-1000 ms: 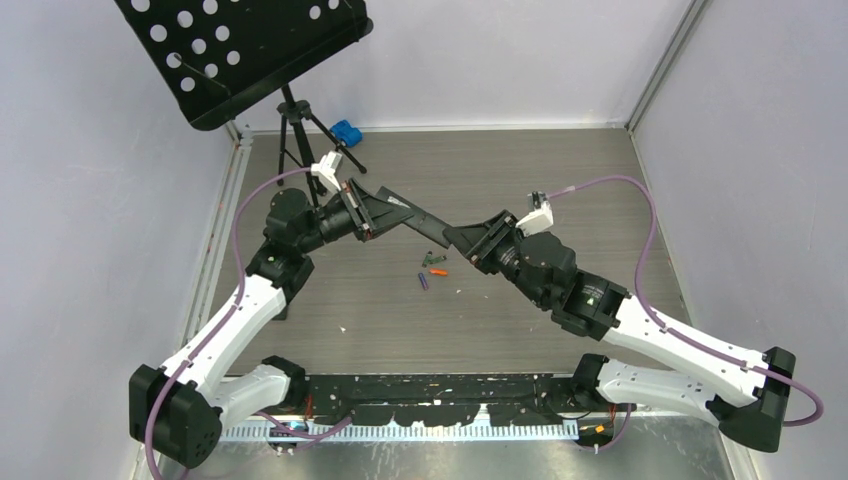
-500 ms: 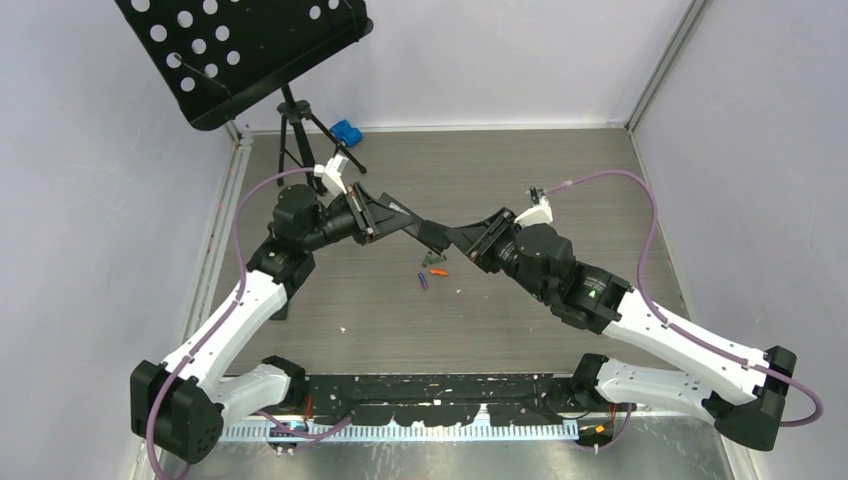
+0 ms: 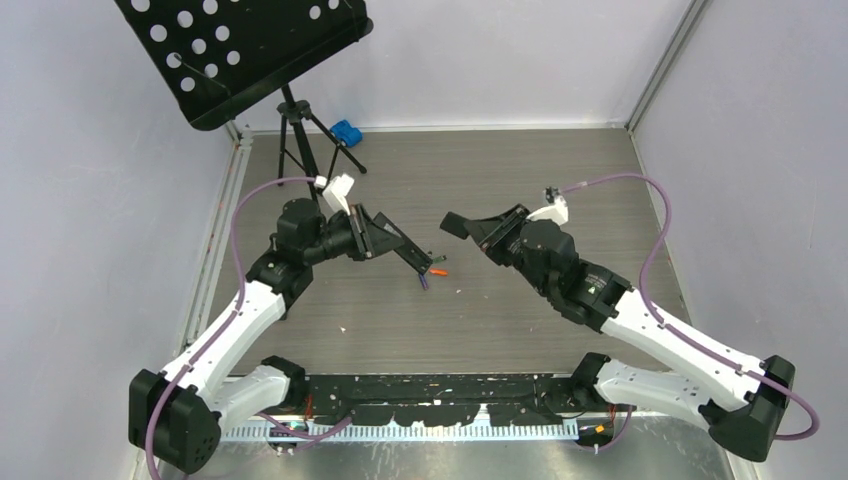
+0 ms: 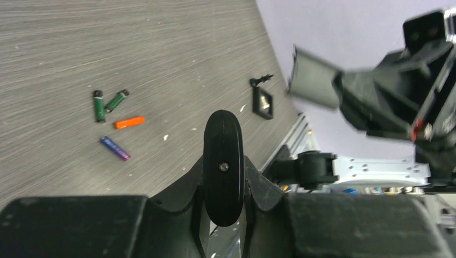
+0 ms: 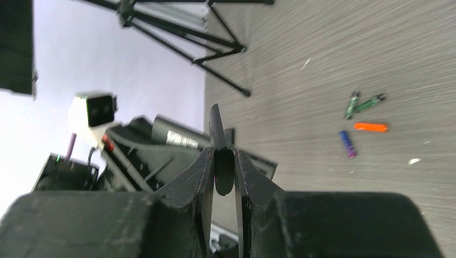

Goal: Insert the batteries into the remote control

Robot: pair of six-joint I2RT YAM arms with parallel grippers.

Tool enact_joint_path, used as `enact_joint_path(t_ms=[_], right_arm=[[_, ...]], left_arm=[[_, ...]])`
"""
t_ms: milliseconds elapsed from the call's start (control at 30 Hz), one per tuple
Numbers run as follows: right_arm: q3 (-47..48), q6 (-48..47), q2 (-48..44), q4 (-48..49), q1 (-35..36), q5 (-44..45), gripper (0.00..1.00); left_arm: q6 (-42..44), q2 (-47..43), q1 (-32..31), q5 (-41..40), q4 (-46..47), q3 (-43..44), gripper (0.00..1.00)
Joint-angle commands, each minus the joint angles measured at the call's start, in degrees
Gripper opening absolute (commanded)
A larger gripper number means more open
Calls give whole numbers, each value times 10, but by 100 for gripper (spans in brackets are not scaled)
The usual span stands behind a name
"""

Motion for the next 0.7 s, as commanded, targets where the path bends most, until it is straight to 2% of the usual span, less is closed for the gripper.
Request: enact_joint_path(t_ms=[0, 67, 333, 467, 567, 600, 667], right_arm=[[-39, -11, 2, -30, -78, 27, 0], [-63, -19, 16, -19, -126, -2, 0], [-155, -55, 118, 70, -243, -132, 0], [-174, -66, 160, 85, -278, -180, 0], [-167, -79, 182, 49, -286, -170, 0], [-165, -83, 186, 34, -288, -169, 3], [-159, -89, 190, 12, -288, -161, 19]], left_arm=[[84, -22, 4, 15, 3, -23, 0], [96, -21, 4, 18, -5, -25, 0], [125, 6, 4, 59, -12, -11, 0], [122, 13, 4, 59, -7, -8, 0], [120, 19, 4, 61, -5, -2, 0], [119, 19, 4, 66, -3, 0, 0], [118, 19, 4, 76, 1, 1, 0]])
